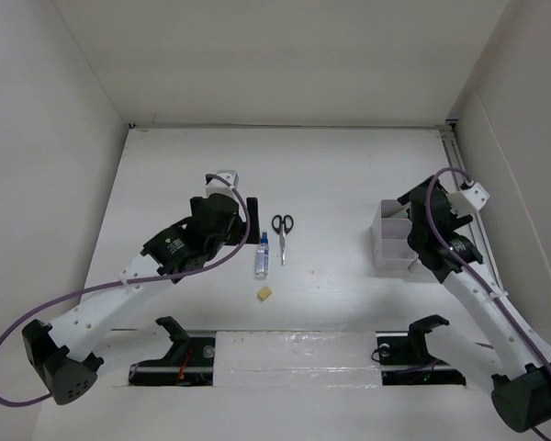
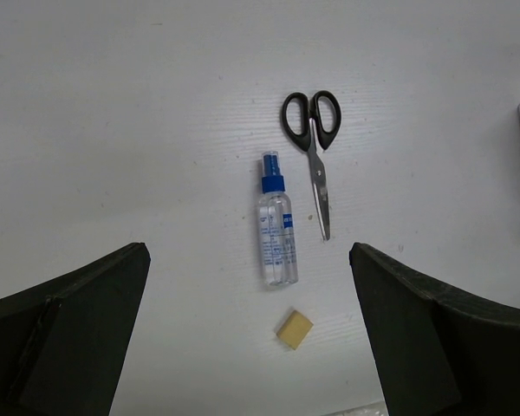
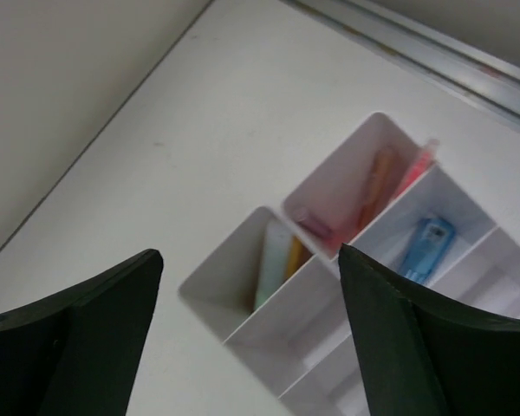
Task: Sort the stationery into containers
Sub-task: Place the stationery in the storage box, then pick up the stationery from the center of the board.
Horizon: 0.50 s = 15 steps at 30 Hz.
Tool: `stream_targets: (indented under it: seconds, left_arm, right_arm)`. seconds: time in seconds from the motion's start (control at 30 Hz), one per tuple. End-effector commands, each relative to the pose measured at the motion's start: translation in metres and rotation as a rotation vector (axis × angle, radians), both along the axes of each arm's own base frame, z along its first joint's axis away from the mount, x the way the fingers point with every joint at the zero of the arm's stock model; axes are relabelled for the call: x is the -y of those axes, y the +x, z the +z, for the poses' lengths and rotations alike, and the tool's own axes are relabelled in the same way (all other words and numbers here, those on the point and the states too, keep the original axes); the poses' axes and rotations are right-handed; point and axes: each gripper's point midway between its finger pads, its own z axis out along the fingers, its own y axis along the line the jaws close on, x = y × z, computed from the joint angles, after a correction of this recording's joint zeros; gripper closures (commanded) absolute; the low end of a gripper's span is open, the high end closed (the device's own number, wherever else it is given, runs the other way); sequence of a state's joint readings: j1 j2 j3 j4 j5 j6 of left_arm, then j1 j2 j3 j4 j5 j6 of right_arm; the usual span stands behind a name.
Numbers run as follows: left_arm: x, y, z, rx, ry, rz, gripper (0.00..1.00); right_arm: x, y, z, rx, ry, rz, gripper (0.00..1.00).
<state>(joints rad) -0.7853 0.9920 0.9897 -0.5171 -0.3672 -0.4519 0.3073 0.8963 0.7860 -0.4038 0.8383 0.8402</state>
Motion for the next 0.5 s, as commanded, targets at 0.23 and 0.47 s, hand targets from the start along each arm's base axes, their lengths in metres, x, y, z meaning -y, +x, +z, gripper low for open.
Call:
stream_targets:
  seconds: [0.23, 0.47]
  left_arm:
    - [0.022, 0.013, -0.053, -0.207, 0.073, 0.040, 0.00]
    - [0.055, 0.034, -0.095, -0.366, 0.055, 0.021, 0.00]
  right_arm:
    - [-0.092, -0.011, 0.073, 0.098, -0.043, 0.461, 0.07]
    - [-0.143, -0.031, 0.077, 0.107, -0.048, 0.695, 0.07]
